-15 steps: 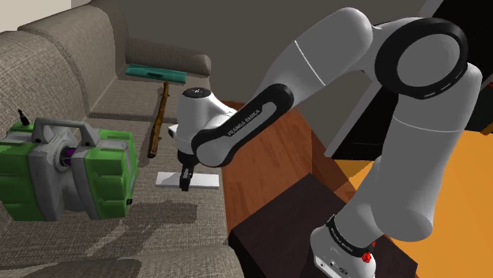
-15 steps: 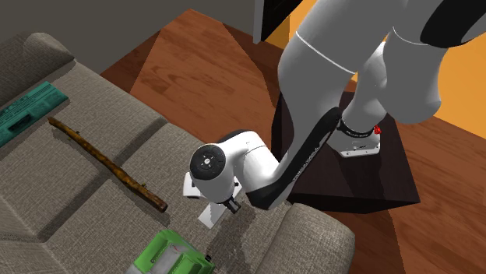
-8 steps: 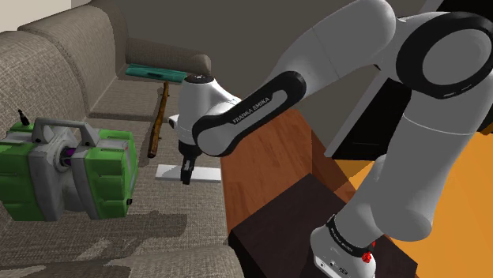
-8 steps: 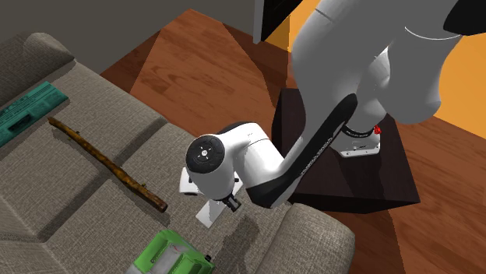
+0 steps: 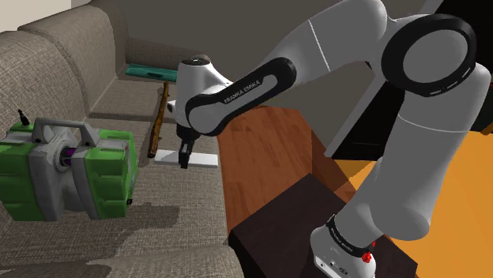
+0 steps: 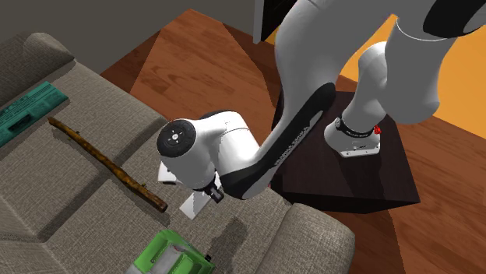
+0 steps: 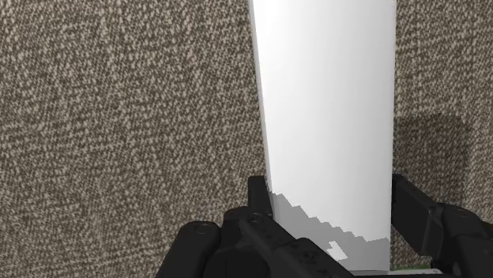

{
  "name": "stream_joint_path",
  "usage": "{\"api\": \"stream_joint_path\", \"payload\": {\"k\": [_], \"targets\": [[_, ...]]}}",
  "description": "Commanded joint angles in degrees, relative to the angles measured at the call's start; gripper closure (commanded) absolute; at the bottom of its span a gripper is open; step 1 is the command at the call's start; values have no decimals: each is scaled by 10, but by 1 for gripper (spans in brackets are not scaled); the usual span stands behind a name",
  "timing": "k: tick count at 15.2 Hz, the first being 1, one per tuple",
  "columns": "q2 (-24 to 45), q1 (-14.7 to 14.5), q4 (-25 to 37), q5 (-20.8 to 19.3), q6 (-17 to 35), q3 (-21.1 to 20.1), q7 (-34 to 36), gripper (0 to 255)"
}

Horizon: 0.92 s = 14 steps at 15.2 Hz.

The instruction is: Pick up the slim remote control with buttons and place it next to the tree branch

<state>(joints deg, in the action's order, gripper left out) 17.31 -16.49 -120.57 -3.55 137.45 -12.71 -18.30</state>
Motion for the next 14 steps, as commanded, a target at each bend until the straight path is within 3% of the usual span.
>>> {"api": "stream_joint_path", "payload": {"k": [1, 14], "targets": [[29, 10, 44, -4, -16, 8, -18, 255], [233, 57, 385, -14, -154, 42, -114, 255]]}}
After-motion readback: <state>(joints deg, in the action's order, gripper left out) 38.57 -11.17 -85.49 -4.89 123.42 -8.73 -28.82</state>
